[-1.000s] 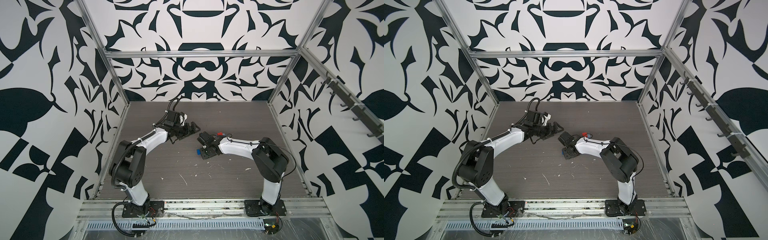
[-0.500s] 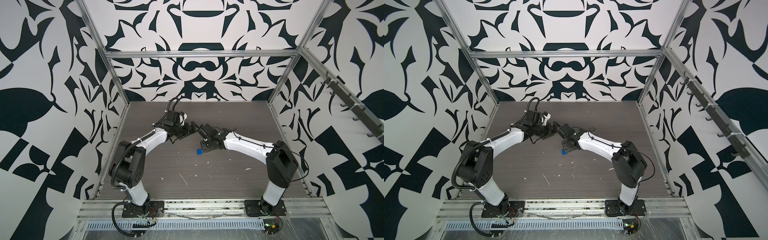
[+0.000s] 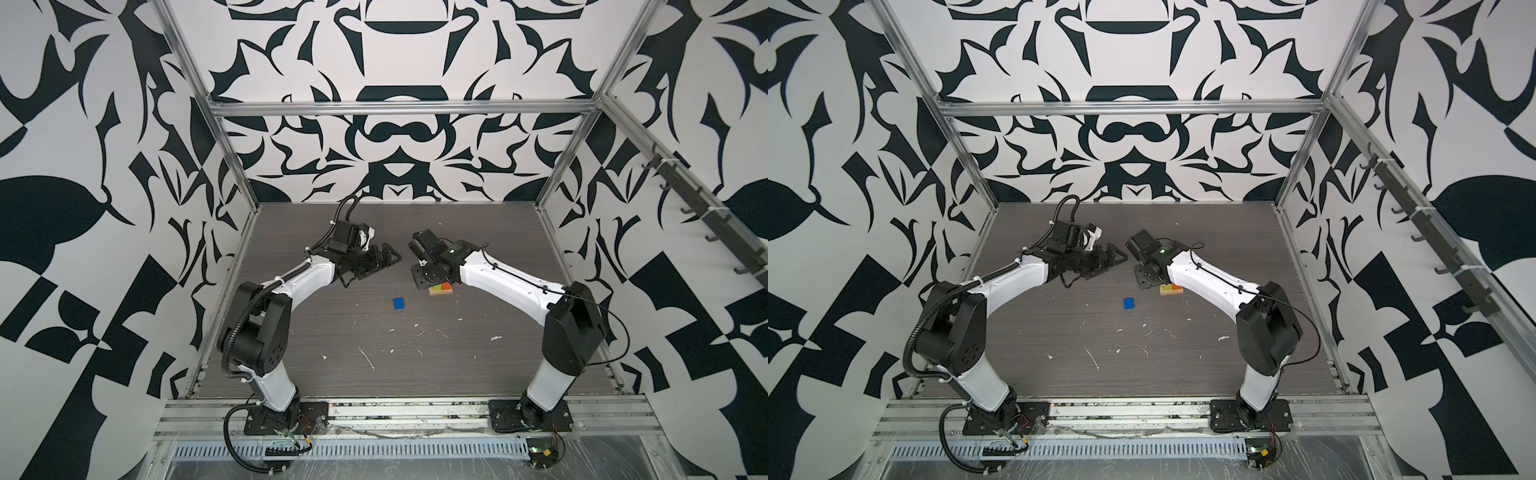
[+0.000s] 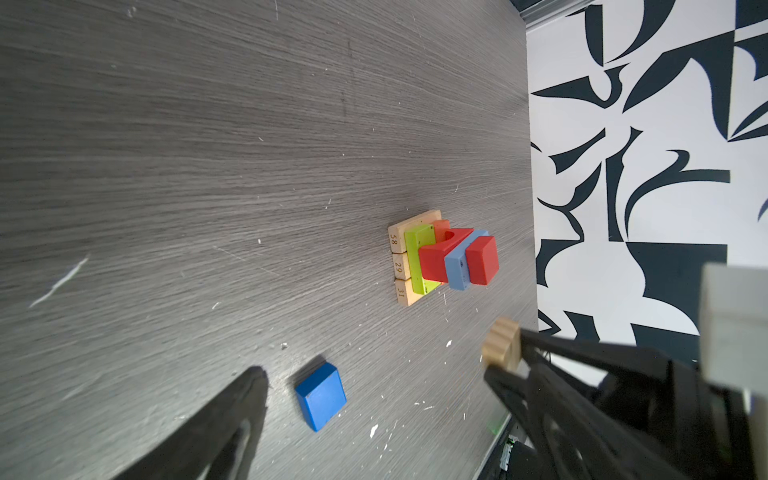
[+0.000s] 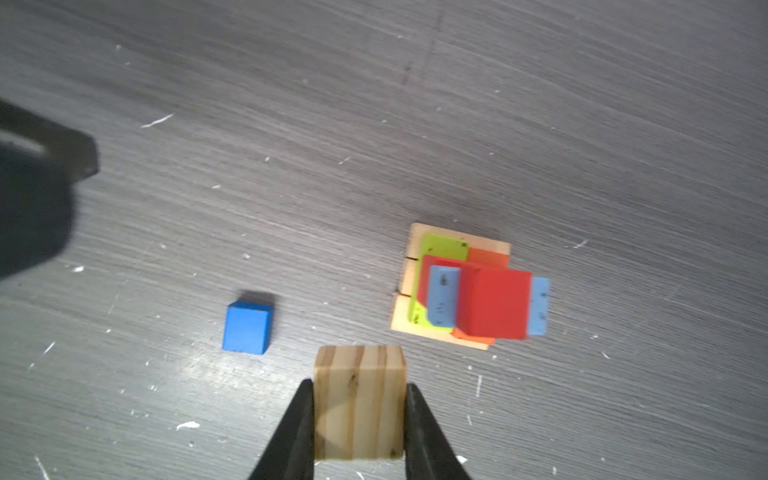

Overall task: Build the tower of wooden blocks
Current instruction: 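Carry the wood cube with the right gripper over the tower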

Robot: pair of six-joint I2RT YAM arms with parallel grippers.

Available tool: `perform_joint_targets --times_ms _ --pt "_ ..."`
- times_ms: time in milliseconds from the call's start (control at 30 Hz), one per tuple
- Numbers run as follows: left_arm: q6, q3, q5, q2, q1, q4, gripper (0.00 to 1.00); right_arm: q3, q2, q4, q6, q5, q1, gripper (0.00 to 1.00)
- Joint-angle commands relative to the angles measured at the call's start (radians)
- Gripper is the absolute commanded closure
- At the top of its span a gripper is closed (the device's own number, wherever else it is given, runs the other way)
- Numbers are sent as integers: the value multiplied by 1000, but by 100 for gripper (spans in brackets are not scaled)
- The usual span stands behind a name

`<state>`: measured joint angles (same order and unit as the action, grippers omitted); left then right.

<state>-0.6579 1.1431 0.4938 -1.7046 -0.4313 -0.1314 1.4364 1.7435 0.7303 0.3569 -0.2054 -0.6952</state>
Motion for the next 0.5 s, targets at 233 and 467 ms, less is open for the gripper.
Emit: perform_joint_targets --times_ms 233,467 --pt "7 4 5 26 0 -11 1 62 -26 36 -39 61 94 69" --pt "7 -2 3 31 0 -11 1 66 5 31 -72 86 135 69"
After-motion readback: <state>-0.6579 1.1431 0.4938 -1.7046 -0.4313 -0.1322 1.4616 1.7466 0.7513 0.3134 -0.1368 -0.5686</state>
